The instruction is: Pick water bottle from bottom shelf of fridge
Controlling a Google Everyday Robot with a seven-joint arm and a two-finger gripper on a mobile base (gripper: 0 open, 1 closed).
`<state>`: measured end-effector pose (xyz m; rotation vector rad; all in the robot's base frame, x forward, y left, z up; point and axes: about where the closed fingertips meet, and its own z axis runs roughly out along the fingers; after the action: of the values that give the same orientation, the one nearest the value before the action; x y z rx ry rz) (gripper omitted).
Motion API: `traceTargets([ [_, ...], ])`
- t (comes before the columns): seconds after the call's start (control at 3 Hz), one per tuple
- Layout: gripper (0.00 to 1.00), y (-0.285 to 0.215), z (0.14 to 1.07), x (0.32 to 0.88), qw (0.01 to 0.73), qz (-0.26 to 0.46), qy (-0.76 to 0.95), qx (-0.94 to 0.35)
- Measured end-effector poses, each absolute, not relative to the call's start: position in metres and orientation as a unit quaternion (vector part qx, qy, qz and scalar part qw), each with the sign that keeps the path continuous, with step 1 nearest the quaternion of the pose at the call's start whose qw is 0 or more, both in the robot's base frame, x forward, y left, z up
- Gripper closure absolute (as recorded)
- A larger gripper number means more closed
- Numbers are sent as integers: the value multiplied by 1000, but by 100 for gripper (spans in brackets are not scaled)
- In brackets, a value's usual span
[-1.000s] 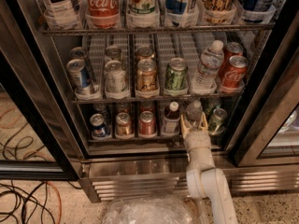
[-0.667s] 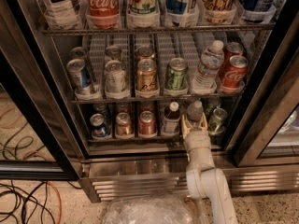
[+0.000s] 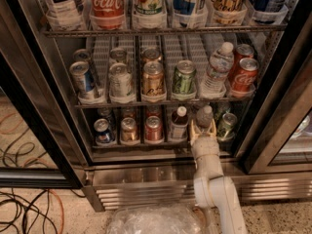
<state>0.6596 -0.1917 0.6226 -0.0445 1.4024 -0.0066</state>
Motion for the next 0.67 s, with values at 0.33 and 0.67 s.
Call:
traceTargets([
  [0.33,100,-191,628,655,776,3,631,-13],
  [0.67,100,-191,635,649,791,8,611,-7],
])
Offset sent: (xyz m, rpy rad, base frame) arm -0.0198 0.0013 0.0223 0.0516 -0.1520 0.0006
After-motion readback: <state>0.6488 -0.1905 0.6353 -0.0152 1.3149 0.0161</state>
